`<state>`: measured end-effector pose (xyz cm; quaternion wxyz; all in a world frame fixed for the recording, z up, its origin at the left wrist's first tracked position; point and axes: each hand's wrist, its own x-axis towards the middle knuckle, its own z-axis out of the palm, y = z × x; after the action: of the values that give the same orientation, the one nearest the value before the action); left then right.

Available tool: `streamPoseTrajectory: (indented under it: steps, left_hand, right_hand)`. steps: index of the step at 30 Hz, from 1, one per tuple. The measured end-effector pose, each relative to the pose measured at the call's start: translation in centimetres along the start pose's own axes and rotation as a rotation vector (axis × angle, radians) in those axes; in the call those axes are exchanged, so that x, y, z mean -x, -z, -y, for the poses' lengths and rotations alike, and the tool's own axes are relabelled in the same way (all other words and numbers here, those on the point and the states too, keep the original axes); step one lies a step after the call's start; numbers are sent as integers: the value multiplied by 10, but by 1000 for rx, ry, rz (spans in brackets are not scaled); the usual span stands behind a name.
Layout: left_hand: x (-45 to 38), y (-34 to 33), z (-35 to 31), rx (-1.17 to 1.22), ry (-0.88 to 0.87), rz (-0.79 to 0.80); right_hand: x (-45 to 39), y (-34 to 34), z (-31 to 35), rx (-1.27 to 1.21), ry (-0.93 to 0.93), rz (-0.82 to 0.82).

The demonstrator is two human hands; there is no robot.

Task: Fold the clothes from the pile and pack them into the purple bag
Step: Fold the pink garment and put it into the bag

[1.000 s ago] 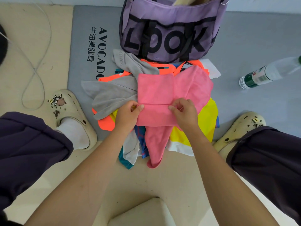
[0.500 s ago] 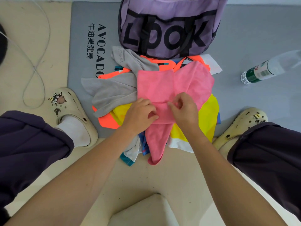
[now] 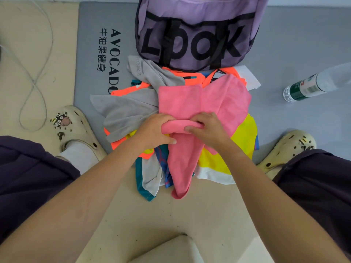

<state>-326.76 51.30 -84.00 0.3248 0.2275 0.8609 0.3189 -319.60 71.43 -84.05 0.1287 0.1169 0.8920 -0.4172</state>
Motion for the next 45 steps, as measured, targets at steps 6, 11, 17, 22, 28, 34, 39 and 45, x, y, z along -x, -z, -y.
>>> streamPoseTrajectory:
  steps: [6,11,17,22,28,34,39,45]
  left_hand:
    - [-27,14,-3,504,258,-383]
    - [-42,25,-5,678,321,-383]
    - [-51,26,8,605,405,-392]
    - [-68,36,-1,481,499,-196]
    - [-58,44,-14,635,286,-253]
    - [-56,89,-58,744,-9,140]
    - [-93,119,-89,509,-35,-133]
    - [-166,138,-100,-219,-234,-462]
  right_hand:
    - [-25,24,7,-339,-154,-11]
    - [-46,28,9,-421,-232,-215]
    - [-68,19,11,-335,-279,-332]
    - [-69,16,2,-229,-333,-347]
    - [-53,36,9,-126,-295,-176]
    - [-49,88,73,-223,48,213]
    - [-69,120,72,-262,-44,130]
    - [-121,170,37,-120,-151,-298]
